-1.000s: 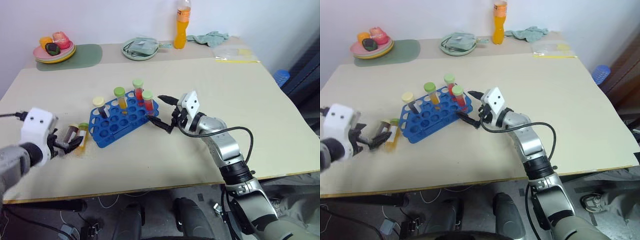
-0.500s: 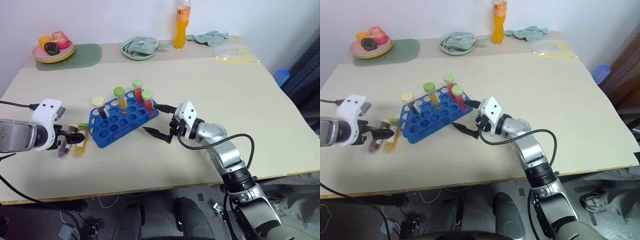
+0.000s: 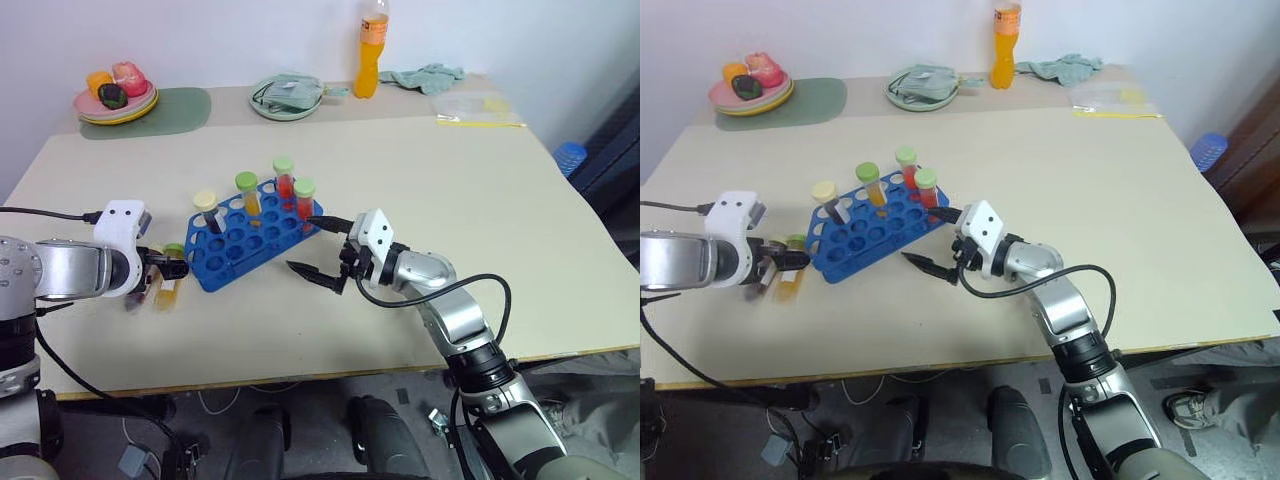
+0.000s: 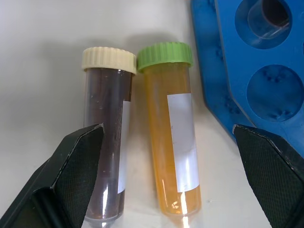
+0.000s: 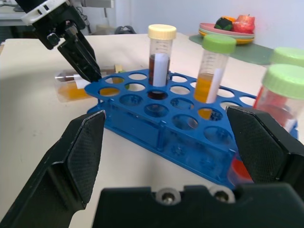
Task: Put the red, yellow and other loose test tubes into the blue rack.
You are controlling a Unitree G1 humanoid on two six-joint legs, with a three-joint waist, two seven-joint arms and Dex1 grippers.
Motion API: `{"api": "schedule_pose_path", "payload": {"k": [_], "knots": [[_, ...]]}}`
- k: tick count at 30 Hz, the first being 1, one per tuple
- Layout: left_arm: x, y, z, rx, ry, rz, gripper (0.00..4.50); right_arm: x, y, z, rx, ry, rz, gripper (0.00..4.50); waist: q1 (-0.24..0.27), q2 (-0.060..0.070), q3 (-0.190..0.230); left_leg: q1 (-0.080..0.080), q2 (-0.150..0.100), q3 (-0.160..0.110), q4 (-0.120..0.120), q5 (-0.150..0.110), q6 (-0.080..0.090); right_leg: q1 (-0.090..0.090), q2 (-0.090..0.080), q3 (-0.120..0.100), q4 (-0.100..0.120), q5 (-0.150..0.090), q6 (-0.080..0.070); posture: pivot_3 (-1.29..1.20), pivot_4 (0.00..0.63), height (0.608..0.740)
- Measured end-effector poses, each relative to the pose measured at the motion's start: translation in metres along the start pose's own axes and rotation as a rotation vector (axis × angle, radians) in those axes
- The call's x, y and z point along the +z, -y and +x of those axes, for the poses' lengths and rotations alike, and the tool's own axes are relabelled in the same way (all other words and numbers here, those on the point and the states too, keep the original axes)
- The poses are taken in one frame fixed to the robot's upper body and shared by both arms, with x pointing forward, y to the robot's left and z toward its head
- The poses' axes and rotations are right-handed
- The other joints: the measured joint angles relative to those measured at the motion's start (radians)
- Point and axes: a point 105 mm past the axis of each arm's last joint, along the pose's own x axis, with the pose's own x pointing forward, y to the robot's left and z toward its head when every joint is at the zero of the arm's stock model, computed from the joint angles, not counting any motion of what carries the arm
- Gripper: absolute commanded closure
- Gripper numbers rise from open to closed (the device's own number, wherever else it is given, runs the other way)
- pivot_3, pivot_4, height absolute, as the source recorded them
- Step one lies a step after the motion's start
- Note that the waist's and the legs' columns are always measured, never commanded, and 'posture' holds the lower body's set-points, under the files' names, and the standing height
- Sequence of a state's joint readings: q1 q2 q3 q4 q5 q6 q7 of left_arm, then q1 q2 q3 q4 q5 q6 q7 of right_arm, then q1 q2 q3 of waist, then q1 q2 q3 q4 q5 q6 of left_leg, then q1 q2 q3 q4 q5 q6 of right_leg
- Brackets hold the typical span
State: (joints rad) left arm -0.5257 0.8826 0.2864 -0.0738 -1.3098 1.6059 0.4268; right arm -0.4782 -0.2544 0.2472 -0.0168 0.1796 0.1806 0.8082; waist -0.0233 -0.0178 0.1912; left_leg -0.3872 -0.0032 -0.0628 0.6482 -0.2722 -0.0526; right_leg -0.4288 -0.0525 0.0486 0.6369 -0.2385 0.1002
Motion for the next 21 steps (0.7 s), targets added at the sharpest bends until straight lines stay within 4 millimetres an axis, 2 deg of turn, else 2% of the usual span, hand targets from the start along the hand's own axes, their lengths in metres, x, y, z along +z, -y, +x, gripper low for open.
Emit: {"api": "schedule_pose_path", "payload": {"k": [2,5,7,15,21], "knots": [[-0.005,0.005,0.006,-0.034,-0.022,-0.028,0.0,0.0,-0.001,0.001,0.002,0.0,0.001,0.02,0.006,0.0,0.0,0.0,0.0,0.0,0.0,0.001,-0.001,0.0,0.0,0.0,0.001,0.0,0.0,0.0,0.15,0.74],[-0.012,0.011,0.013,-0.063,-0.053,-0.056,0.86,0.0,-0.002,0.002,0.009,-0.001,0.001,0.0,0.006,-0.002,0.0,0.0,0.0,-0.001,0.0,0.001,-0.002,0.0,0.0,-0.001,0.001,0.0,0.0,0.0,0.15,0.74],[-0.013,0.01,0.013,-0.045,-0.055,-0.061,1.77,-0.001,-0.004,0.003,0.015,-0.003,0.001,0.0,0.005,-0.002,0.0,0.0,0.0,-0.001,0.0,0.001,-0.002,0.0,0.0,-0.001,0.001,0.0,0.0,0.0,0.15,0.74],[-0.014,0.003,0.014,0.006,-0.07,-0.084,1.77,0.0,-0.007,0.003,0.016,0.0,-0.002,0.0,0.004,-0.002,0.0,0.0,0.0,-0.001,0.0,0.001,-0.002,-0.001,0.0,-0.001,0.001,0.0,0.0,0.0,0.15,0.74],[-0.007,0.005,0.022,0.018,-0.067,-0.112,1.77,0.0,-0.009,0.004,0.023,-0.002,0.001,0.0,0.005,-0.002,0.0,0.0,0.0,-0.001,0.0,0.001,-0.003,0.0,0.001,-0.001,0.001,0.0,0.0,0.0,0.15,0.74]]}}
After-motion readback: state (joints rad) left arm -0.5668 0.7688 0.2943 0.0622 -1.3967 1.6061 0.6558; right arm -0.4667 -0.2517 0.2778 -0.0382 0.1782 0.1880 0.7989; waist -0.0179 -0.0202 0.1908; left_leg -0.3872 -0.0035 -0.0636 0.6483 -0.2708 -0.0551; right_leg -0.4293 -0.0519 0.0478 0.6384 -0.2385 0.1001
